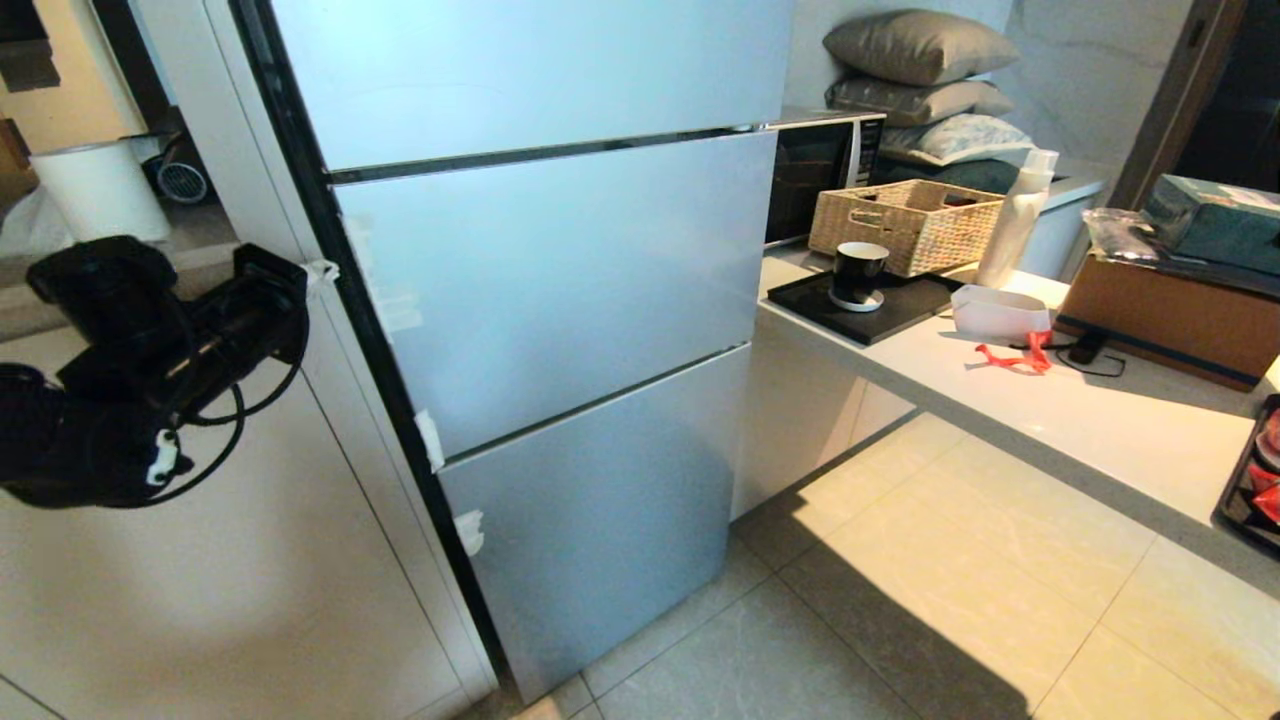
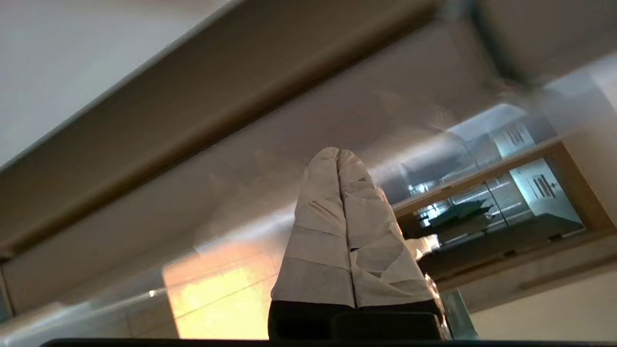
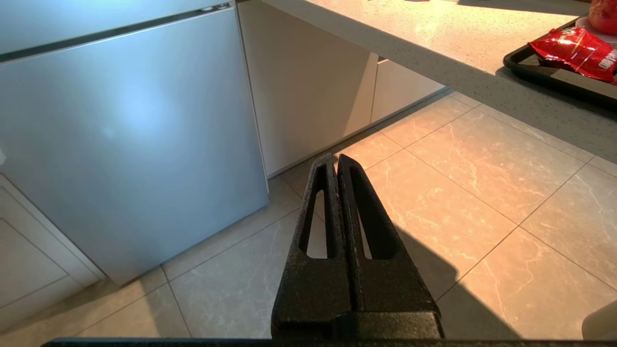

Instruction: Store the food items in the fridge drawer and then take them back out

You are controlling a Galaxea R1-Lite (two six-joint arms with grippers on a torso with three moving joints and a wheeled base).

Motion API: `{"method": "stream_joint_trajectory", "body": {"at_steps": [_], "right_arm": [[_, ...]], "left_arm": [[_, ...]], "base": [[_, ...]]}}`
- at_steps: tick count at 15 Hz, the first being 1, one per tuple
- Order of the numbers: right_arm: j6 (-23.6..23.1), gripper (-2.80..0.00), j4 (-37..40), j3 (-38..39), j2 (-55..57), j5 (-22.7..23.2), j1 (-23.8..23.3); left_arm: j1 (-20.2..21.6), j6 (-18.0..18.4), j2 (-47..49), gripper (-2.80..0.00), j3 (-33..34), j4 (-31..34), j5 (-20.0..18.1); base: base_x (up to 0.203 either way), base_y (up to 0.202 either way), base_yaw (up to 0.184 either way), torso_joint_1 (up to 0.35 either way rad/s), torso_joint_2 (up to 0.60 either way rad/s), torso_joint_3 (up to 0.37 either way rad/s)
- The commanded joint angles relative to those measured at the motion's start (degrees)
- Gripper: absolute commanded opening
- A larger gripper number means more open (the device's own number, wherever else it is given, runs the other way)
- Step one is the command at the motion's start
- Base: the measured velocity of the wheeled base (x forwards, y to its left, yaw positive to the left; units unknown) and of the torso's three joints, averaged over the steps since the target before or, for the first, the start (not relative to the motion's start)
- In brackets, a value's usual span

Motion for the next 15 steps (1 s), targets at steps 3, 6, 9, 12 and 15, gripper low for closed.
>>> {"method": "stream_joint_trajectory", "body": {"at_steps": [3, 6, 9, 12, 15], "right_arm": [[0.04, -2.8, 0.01, 0.0, 0.06, -0.05, 0.02], [0.04, -2.8, 0.01, 0.0, 0.06, 0.04, 0.02], [0.04, -2.8, 0.01, 0.0, 0.06, 0.04, 0.02], [0.04, -2.8, 0.01, 0.0, 0.06, -0.04, 0.02], [0.04, -2.8, 0.01, 0.0, 0.06, -0.05, 0.02]], "left_arm": [[0.03, -0.59, 8.45, -2.8, -8.63, 0.01, -0.17], [0.08, -0.82, 9.99, -2.8, -10.25, -0.07, 0.22], [-0.1, -1.27, 12.04, -2.8, -12.07, -0.16, 0.21], [-0.71, -2.32, 12.12, -2.8, -12.58, -0.24, -0.4], [-1.56, -2.26, 11.45, -2.8, -12.61, -0.15, -0.48]], "base": [[0.0, 0.0, 0.0, 0.0, 0.0, 0.0], [0.0, 0.0, 0.0, 0.0, 0.0, 0.0], [0.0, 0.0, 0.0, 0.0, 0.0, 0.0], [0.0, 0.0, 0.0, 0.0, 0.0, 0.0], [0.0, 0.0, 0.0, 0.0, 0.0, 0.0]]}}
